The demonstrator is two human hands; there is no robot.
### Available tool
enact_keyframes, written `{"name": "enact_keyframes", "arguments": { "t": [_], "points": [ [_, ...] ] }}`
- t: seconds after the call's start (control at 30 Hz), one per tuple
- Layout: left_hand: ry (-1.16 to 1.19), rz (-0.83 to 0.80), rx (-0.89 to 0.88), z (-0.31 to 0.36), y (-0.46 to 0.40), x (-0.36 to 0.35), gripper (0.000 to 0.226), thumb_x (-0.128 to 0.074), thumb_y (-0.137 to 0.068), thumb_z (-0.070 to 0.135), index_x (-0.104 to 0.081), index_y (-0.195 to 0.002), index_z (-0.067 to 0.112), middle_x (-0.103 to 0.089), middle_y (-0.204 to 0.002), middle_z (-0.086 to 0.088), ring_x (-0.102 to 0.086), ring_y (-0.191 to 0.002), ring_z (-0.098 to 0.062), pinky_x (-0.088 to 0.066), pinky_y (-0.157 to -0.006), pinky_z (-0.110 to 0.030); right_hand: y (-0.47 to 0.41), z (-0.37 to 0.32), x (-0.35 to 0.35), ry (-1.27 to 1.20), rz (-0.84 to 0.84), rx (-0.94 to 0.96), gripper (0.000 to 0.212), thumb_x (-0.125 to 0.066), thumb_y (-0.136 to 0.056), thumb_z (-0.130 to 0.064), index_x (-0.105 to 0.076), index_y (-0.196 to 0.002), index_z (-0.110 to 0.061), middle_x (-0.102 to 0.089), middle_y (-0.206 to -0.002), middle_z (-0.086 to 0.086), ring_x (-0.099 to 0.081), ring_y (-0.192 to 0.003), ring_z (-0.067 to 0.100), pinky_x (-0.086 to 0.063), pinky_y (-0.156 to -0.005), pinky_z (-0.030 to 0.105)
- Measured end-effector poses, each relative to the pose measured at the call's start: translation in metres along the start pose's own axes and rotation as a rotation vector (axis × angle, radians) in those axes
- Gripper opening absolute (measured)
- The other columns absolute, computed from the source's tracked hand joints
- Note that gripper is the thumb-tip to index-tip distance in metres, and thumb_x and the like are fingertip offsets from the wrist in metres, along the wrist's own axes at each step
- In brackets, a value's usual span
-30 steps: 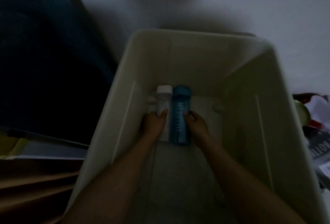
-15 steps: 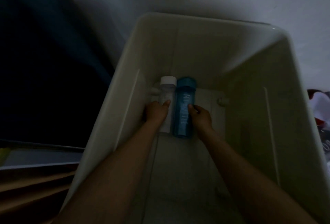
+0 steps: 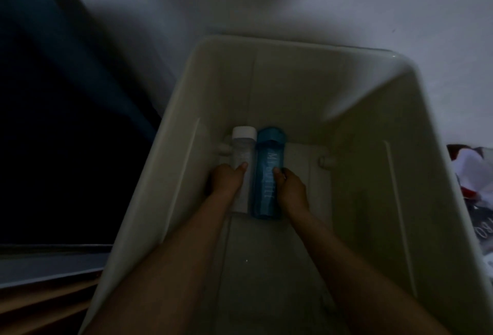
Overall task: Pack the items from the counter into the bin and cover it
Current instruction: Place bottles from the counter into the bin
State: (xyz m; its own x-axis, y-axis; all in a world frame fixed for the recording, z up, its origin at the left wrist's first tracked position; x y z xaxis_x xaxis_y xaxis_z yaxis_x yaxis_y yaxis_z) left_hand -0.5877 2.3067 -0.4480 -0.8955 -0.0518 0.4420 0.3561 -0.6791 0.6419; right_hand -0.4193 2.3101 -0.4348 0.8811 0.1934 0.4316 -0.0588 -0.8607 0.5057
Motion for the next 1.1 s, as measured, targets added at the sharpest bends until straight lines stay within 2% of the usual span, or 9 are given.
{"name": "enact_keyframes", "arguments": {
  "t": [0.13,0.27,0.37,0.4,0.47,0.67,0.8,0.93,1.1],
  "points": [
    [-0.127,0.059,-0.084,0.017,0.012,0.004,0.053,-0.048,-0.095,0.037,-0.041,-0.138,0.007,-0.049,-0.136,-0.017,-0.051,-0.121,-0.033,-0.044,-0.101,-0.042,0.003,-0.007,0.007,0.134,0.011,-0.040,0.056,-0.034,-0.097,-0.049,-0.046,-0.132,-0.007,-0.054,-0.130,0.017,-0.056,-0.112,0.030,-0.049,-0.092,0.038],
    [-0.160,0.046,-0.102,0.035,0.023,0.009,0.057,-0.044,-0.088,0.050,-0.048,-0.130,0.011,-0.055,-0.127,-0.014,-0.056,-0.110,-0.030,-0.048,-0.092,-0.036,0.005,-0.025,0.030,0.077,0.041,-0.052,0.054,-0.049,-0.096,-0.038,-0.043,-0.134,-0.001,-0.054,-0.130,0.018,-0.055,-0.114,0.029,-0.046,-0.082,0.028],
    [-0.143,0.041,-0.133,0.059,0.046,0.021,0.047,-0.036,-0.098,0.039,-0.049,-0.130,0.006,-0.055,-0.127,-0.015,-0.055,-0.112,-0.030,-0.042,-0.082,-0.029,0.010,-0.050,0.049,0.025,0.085,0.026,0.028,-0.049,-0.096,-0.027,-0.062,-0.095,-0.003,-0.063,-0.090,0.018,-0.061,-0.080,0.025,-0.045,-0.064,0.028],
    [-0.123,0.034,-0.148,0.065,0.051,0.024,0.048,-0.036,-0.099,0.038,-0.049,-0.130,0.003,-0.055,-0.128,-0.016,-0.055,-0.114,-0.030,-0.042,-0.085,-0.030,0.014,-0.060,0.054,0.015,0.088,0.060,0.030,-0.049,-0.096,-0.024,-0.056,-0.072,-0.008,-0.055,-0.070,0.013,-0.053,-0.061,0.020,-0.040,-0.054,0.028],
    [-0.045,0.023,-0.239,0.082,0.069,0.029,0.048,-0.042,-0.098,0.035,-0.052,-0.126,-0.002,-0.057,-0.127,-0.019,-0.056,-0.113,-0.030,-0.044,-0.091,-0.031,0.024,-0.084,0.066,-0.016,0.093,0.137,0.043,-0.048,-0.096,-0.019,-0.036,-0.055,-0.014,-0.037,-0.056,0.004,-0.035,-0.049,0.014,-0.028,-0.048,0.026],
    [0.052,0.109,-0.536,0.140,0.147,0.029,0.032,-0.049,-0.096,0.027,-0.056,-0.113,0.001,-0.059,-0.106,-0.012,-0.055,-0.096,-0.023,-0.044,-0.080,-0.030,0.085,-0.152,0.147,-0.218,0.186,0.424,0.020,-0.050,-0.094,-0.022,-0.058,-0.078,-0.013,-0.053,-0.068,-0.002,-0.053,-0.072,0.016,-0.050,-0.072,0.036],
    [0.154,0.122,-0.722,0.178,0.204,0.000,0.018,-0.050,-0.095,0.020,-0.059,-0.103,0.007,-0.059,-0.096,-0.009,-0.053,-0.089,-0.018,-0.046,-0.080,-0.031,0.123,-0.146,0.222,-0.382,0.269,0.468,0.028,-0.049,-0.093,-0.018,-0.062,-0.094,0.006,-0.058,-0.081,0.010,-0.055,-0.079,0.021,-0.051,-0.076,0.040],
    [0.207,0.082,-0.859,0.214,0.256,-0.049,0.018,-0.049,-0.094,0.013,-0.052,-0.079,0.021,-0.051,-0.072,0.008,-0.047,-0.066,-0.006,-0.040,-0.056,-0.006,0.144,-0.110,0.289,-0.499,0.306,0.432,0.018,-0.047,-0.094,-0.015,-0.063,-0.094,-0.008,-0.061,-0.088,0.005,-0.058,-0.089,0.016,-0.053,-0.082,0.031],
    [0.226,-0.027,-0.930,0.246,0.301,-0.129,0.013,-0.053,-0.092,0.014,-0.060,-0.102,0.013,-0.053,-0.078,0.010,-0.049,-0.070,-0.004,-0.039,-0.060,-0.012,0.139,-0.040,0.363,-0.601,0.404,0.335,0.017,-0.047,-0.093,-0.012,-0.063,-0.093,-0.009,-0.060,-0.079,0.002,-0.058,-0.083,0.017,-0.050,-0.070,0.026]
  ]
}}
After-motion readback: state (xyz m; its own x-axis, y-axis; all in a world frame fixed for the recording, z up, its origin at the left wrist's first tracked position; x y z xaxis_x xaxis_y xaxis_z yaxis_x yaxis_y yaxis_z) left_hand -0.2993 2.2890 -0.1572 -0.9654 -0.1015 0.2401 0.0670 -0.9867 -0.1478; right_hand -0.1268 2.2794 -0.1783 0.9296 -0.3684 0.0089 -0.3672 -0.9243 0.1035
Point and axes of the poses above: each hand's wrist, its own y-axis away from the middle knuckle, its own x-axis out of the back of the hand, z = x × y, the point moved 8 cm from there along -y, towards the middle knuckle
